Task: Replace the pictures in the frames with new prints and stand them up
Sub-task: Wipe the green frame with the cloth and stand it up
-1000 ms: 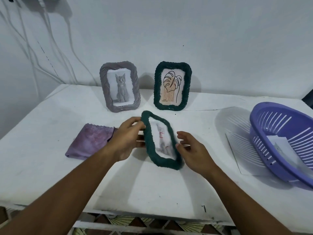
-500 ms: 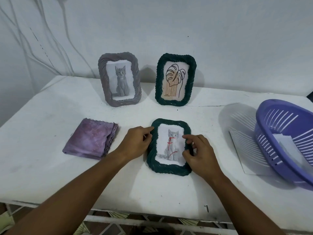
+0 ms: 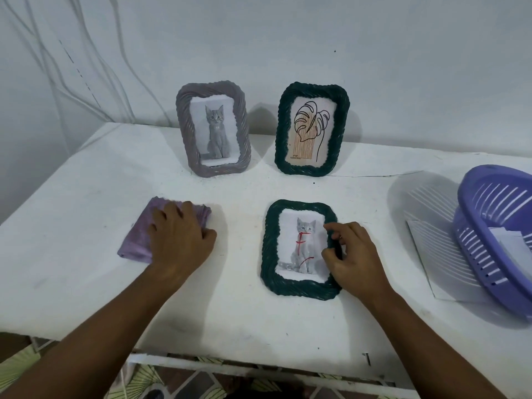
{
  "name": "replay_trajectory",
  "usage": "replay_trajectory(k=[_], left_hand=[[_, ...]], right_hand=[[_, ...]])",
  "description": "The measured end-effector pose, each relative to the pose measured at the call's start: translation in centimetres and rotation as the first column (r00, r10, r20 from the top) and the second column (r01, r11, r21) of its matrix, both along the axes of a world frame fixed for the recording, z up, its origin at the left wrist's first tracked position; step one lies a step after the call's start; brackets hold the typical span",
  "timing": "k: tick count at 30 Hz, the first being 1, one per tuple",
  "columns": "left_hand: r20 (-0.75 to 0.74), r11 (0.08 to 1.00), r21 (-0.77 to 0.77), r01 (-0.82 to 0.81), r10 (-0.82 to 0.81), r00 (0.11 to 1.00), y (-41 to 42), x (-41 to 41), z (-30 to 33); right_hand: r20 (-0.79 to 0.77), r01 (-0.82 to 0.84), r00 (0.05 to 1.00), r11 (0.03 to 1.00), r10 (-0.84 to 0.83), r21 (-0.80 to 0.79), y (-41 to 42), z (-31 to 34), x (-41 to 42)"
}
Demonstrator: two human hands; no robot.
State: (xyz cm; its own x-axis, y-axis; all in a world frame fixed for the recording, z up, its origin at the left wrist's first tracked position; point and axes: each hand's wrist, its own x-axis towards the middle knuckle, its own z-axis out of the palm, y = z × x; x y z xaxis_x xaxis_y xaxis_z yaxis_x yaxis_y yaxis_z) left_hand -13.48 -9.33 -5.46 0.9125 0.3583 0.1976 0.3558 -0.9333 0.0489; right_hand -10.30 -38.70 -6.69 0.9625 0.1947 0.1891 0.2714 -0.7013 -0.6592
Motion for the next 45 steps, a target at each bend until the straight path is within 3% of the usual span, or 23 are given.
replay_trajectory(k=[4,7,8,10,13,15,18,23,25,28,29,30,31,32,33,35,37,38,40,41,42,43,45], left_hand=[[-0.042,0.991,0.095,0.092,-0.089,0.995,0.6,-0.1,-0.5],[-0.221,0.965,0.219,0.143,-0.094,0.971,0.8,0.3,-0.4],[-0.252,0.975,0.175,0.134,-0.087,0.964,0.7,0.3,-0.1],[-0.163,0.999,0.034,0.019,-0.013,0.986,0.4,0.5,0.5],[0.064,0.957,-0.285,0.061,-0.045,0.997,-0.1,0.8,2.9],[0.138,0.870,-0.476,0.129,-0.071,0.988,-1.4,1.0,4.7],[0.129,0.672,-0.731,0.121,-0.038,0.991,-4.5,1.2,7.6],[0.125,0.310,-0.933,0.183,-0.199,0.972,-10.2,1.4,11.0],[0.133,0.173,-0.966,0.191,-0.299,0.945,-11.9,1.4,11.8],[0.203,-0.033,-0.978,0.206,-0.366,0.908,-12.6,1.6,12.2],[0.235,-0.048,-0.971,0.234,-0.368,0.899,-12.3,1.7,12.1],[0.263,0.012,-0.957,0.289,-0.378,0.888,-11.7,1.8,11.7],[0.283,0.149,-0.918,0.368,-0.405,0.869,-10.8,2.0,10.7],[0.282,0.323,-0.832,0.451,-0.454,0.845,-9.6,2.2,9.5],[0.240,0.489,-0.705,0.514,-0.518,0.821,-8.4,2.4,8.0],[0.063,0.678,-0.474,0.562,-0.610,0.790,-6.1,2.5,4.6],[-0.072,0.749,-0.361,0.555,-0.616,0.785,-4.8,2.5,1.6],[-0.107,0.768,-0.320,0.555,-0.611,0.784,-4.6,2.4,0.6],[-0.120,0.781,-0.257,0.569,-0.610,0.783,-4.7,2.4,-0.6],[-0.118,0.782,-0.239,0.576,-0.612,0.782,-4.9,2.4,-0.8],[-0.118,0.779,-0.228,0.584,-0.618,0.777,-5.0,2.4,-0.9],[-0.121,0.776,-0.227,0.589,-0.622,0.773,-5.0,2.4,-1.1],[-0.134,0.766,-0.250,0.593,-0.634,0.762,-4.8,2.5,-1.3]], right_hand=[[0.006,0.007,1.000,1.000,-0.007,0.027,0.1,-0.1,0.0],[0.002,0.007,1.000,1.000,-0.007,0.026,0.1,0.0,0.1],[-0.005,0.007,1.000,1.000,-0.007,0.024,0.2,0.1,0.1],[-0.007,0.011,1.000,1.000,-0.011,0.024,0.3,0.4,-0.1],[0.026,0.014,1.000,0.999,-0.015,0.043,1.0,1.2,-0.5],[-0.028,-0.023,0.999,0.990,0.027,0.140,1.9,2.2,-1.0],[-0.166,-0.085,0.972,0.909,0.166,0.407,3.3,3.9,-2.0],[-0.377,0.045,0.888,0.768,0.261,0.639,4.0,4.1,-2.5],[-0.408,0.142,0.854,0.610,0.322,0.779,3.0,2.9,-3.4],[-0.476,0.444,0.777,0.178,0.412,0.878,2.5,2.7,-3.2],[-0.421,0.465,0.755,0.043,0.503,0.884,2.3,3.2,-3.2],[-0.349,0.478,0.746,-0.090,0.568,0.874,2.0,3.7,-3.4],[-0.248,0.429,0.764,-0.181,0.596,0.885,1.1,4.5,-4.1],[-0.235,0.416,0.788,-0.211,0.569,0.885,0.3,4.2,-3.2],[-0.250,0.395,0.823,-0.198,0.509,0.897,-0.7,4.7,-3.1],[-0.333,0.369,0.888,-0.058,0.318,0.928,-2.0,5.8,-2.0],[-0.322,0.288,0.936,0.213,0.145,0.934,-3.2,6.7,-1.2],[-0.269,0.209,0.958,0.396,0.102,0.894,-3.1,7.4,-1.1],[-0.225,0.036,0.967,0.802,0.123,0.597,-2.3,7.0,-0.7],[-0.220,-0.040,0.968,0.935,0.124,0.352,-1.7,5.9,-0.6],[-0.151,-0.106,0.982,0.993,0.112,0.045,-1.1,4.6,-0.8],[-0.062,-0.146,0.989,0.967,0.136,-0.207,-0.5,3.0,-0.9],[0.069,-0.150,0.976,0.871,0.205,-0.468,0.5,0.8,-1.4]])
